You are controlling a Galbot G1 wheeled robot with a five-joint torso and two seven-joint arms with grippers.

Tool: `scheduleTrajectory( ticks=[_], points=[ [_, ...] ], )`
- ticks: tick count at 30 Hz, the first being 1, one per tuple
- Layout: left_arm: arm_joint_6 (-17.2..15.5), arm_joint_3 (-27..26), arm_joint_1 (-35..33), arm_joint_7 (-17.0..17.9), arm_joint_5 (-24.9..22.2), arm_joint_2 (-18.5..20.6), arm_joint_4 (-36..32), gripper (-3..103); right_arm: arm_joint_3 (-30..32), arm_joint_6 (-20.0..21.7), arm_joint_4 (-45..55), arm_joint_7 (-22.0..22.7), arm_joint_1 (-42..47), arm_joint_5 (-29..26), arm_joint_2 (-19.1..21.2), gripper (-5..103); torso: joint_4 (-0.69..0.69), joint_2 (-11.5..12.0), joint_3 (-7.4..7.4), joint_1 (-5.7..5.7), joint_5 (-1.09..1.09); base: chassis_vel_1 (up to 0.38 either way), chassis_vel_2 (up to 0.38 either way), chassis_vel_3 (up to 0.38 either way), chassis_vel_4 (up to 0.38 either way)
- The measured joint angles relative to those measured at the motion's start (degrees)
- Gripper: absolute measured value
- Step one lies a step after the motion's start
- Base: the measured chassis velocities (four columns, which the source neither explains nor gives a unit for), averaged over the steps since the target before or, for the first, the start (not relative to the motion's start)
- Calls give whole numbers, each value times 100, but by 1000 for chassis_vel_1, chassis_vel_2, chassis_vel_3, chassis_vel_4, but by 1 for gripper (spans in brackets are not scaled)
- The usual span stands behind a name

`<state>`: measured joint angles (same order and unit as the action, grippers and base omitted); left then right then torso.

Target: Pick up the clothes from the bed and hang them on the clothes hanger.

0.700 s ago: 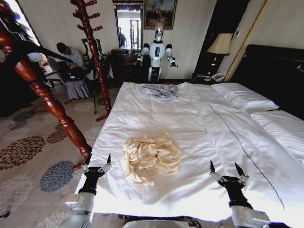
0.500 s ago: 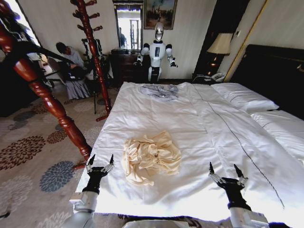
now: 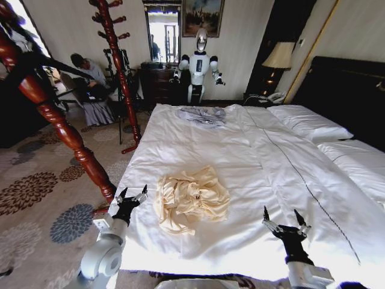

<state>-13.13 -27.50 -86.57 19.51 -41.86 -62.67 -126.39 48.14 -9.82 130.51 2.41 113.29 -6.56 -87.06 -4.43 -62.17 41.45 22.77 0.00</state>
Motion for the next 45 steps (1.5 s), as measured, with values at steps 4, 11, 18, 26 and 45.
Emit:
scheduleTrajectory(
  ticks=[4, 11, 18, 26, 45],
  points=[
    [-242, 250, 447, 190, -453, 130, 290, 100, 39, 4, 28, 20, 52, 3, 0, 100, -4, 0, 0, 0, 0, 0, 0, 0, 0],
    [-773, 938, 1867, 637, -1828, 148, 977, 100, 178, 10, 170, 38, 134, -3, 6, 100, -4, 0, 0, 0, 0, 0, 0, 0, 0],
    [-874, 1635, 2934, 736, -2184, 173, 1745, 100, 243, 11, 182, 64, 193, -1, -4, 100, -4, 0, 0, 0, 0, 0, 0, 0, 0],
    [-1311, 2387, 4240, 926, -2428, -75, 3168, 99, 251, 5, 167, 78, 201, 22, -61, 100, -4, 0, 0, 0, 1, 0, 0, 0, 0],
    [-1413, 2715, 4860, 818, -2339, -342, 4202, 89, 143, -27, 84, 106, 233, 131, -147, 100, -3, 0, 0, 0, 0, 0, 0, 0, 0]
  ],
)
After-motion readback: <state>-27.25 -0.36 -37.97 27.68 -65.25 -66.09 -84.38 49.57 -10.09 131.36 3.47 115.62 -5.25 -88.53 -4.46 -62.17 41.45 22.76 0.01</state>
